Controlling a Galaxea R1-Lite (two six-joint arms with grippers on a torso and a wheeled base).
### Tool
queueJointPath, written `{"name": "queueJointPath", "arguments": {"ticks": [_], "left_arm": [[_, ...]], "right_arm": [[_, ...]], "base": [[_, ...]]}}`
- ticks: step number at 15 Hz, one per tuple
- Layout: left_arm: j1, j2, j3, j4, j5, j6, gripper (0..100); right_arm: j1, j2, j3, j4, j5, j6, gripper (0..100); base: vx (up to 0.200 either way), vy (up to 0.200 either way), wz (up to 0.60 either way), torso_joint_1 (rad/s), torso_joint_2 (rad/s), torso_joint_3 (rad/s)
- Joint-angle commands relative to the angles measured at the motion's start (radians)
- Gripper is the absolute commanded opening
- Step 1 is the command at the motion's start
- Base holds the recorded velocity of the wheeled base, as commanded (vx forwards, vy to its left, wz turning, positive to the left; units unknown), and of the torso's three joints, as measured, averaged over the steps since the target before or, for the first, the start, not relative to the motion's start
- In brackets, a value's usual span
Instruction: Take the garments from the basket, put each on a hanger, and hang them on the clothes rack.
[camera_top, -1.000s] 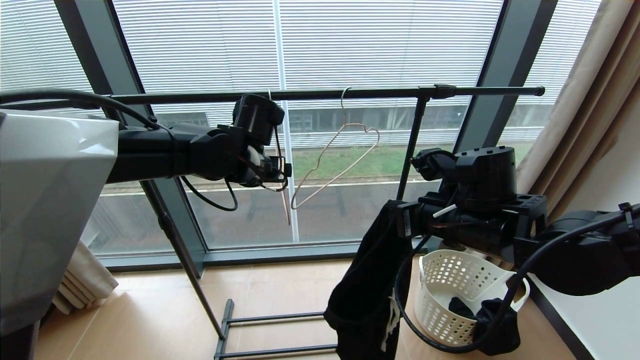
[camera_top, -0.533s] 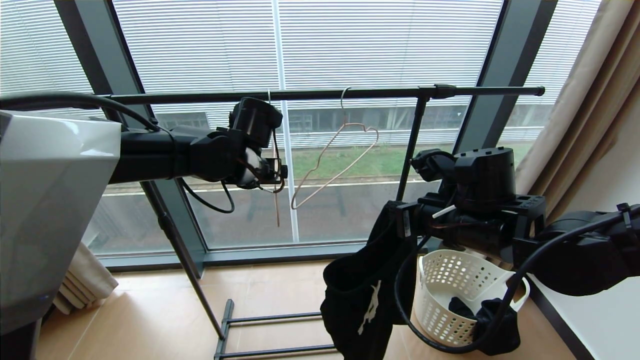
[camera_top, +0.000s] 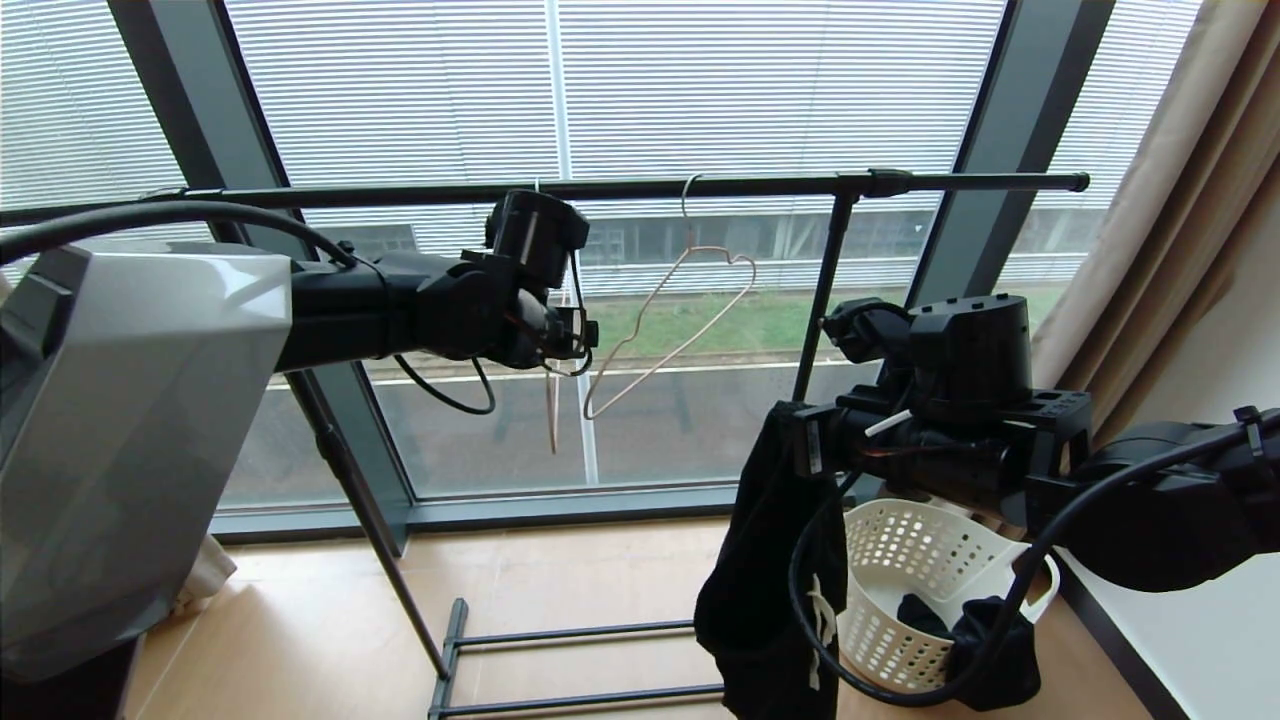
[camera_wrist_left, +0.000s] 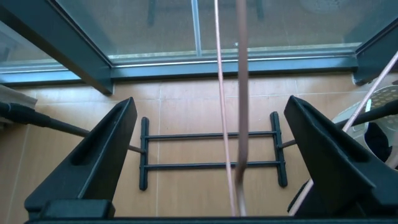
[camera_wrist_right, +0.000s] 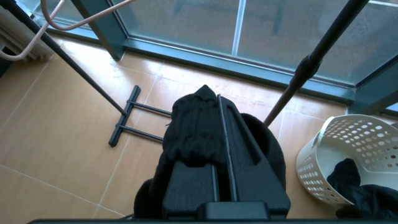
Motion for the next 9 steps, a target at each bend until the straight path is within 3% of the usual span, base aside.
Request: {"name": "queueJointPath", "arguments": {"ticks": [1,4,5,9], "left_arm": [[-0.004,0.025,-0.010,0.000,0.001,0.000,100],[-0.004,0.031,-0.008,0.000,0.002,0.000,100],[-0.004,0.031,-0.007,0.000,0.002,-0.001,0],[-0.002,0.027,-0.007,0.000,0.004,-0.003,0]], "right_arm": [[0.000,0.000,0.000,-0.001,0.000,0.000,0],[0.000,0.000,0.000,-0.001,0.000,0.000,0],[0.000,0.001,0.000,-0.001,0.000,0.000,0],[0.000,0.001,0.000,-0.001,0.000,0.000,0]], "base": [[0.000,0.000,0.00,0.000,0.00,0.000],[0.000,0.000,0.00,0.000,0.00,0.000],[0.000,0.000,0.00,0.000,0.00,0.000],[0.000,0.000,0.00,0.000,0.00,0.000]]}}
